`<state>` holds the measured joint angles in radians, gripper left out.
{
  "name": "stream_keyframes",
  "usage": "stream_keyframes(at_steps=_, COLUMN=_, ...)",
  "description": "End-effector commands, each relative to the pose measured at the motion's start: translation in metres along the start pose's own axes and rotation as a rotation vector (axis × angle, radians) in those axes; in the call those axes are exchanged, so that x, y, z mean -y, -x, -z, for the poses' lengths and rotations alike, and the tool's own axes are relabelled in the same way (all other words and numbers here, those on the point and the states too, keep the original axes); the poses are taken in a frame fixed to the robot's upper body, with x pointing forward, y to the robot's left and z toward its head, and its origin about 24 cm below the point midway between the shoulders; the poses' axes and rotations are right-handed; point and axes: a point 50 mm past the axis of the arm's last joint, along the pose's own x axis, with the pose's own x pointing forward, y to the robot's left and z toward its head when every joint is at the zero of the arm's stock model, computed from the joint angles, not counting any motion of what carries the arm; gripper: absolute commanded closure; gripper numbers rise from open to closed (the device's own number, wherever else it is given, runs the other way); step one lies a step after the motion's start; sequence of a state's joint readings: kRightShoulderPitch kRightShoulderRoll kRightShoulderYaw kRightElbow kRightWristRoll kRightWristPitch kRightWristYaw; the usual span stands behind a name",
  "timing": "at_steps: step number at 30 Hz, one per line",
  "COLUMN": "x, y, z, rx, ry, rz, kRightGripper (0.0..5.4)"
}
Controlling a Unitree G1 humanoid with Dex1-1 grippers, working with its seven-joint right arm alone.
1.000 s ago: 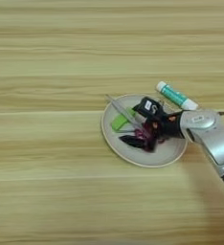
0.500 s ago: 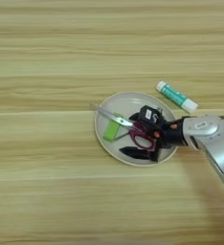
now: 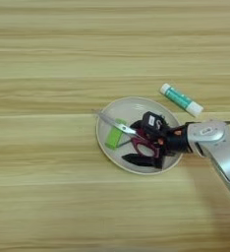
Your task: Move the objects on the table
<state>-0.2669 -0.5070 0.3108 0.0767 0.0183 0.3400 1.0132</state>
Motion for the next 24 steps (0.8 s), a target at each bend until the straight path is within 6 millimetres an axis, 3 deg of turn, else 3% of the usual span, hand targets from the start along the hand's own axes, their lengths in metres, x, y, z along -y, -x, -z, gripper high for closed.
stream_keyframes(at_steps=1, x=0.0114, y=0.007, z=-0.0058, rx=-0.019, ry=0.044, rz=0.077, kRightGripper=0.95)
stream_keyframes(at_steps=24, x=0.0159, y=0.007, z=-0.0078, rx=-0.012, ry=0.038, rz=0.105, kRightGripper=2.86)
